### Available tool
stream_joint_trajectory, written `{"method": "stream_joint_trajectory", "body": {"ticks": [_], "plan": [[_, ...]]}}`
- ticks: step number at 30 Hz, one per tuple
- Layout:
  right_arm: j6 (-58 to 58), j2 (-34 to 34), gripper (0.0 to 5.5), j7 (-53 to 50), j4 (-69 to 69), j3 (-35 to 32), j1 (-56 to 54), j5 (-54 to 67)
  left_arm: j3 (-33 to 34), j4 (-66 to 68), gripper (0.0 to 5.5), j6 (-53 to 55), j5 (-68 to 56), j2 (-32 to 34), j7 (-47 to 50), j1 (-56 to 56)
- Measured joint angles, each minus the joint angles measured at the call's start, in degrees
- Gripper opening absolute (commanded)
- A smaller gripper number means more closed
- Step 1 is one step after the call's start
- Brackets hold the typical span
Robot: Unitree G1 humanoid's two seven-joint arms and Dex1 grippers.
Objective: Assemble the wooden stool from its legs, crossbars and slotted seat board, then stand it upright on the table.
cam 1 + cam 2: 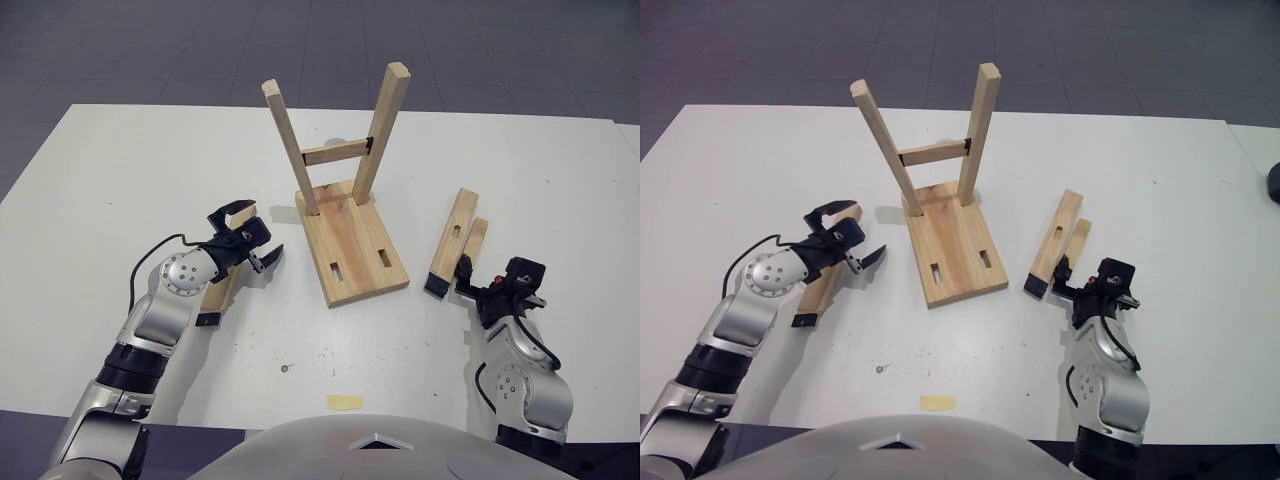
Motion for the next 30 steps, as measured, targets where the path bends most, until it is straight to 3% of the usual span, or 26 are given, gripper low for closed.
{"method": "stream_joint_trajectory", "body": {"ticks": [10,18,30], "plan": [[0.93,0.08,5.39,0.53,-0.57,2.63,-0.51,-0.85,-0.94,-0.29,5.4,-0.53,1.1,-0.06,-0.08,0.59],[7.18,3.32,5.39,-2.65,-3.87,-2.73,-1.32,2.77,-1.18,-0.71,5.4,-0.77,1.14,-0.07,0.07,1.12],[9.48,0.91,5.39,-1.69,-6.25,-0.77,-1.76,0.24,-1.75,-1.33,5.4,-0.6,1.21,-1.23,1.02,1.63]]}}
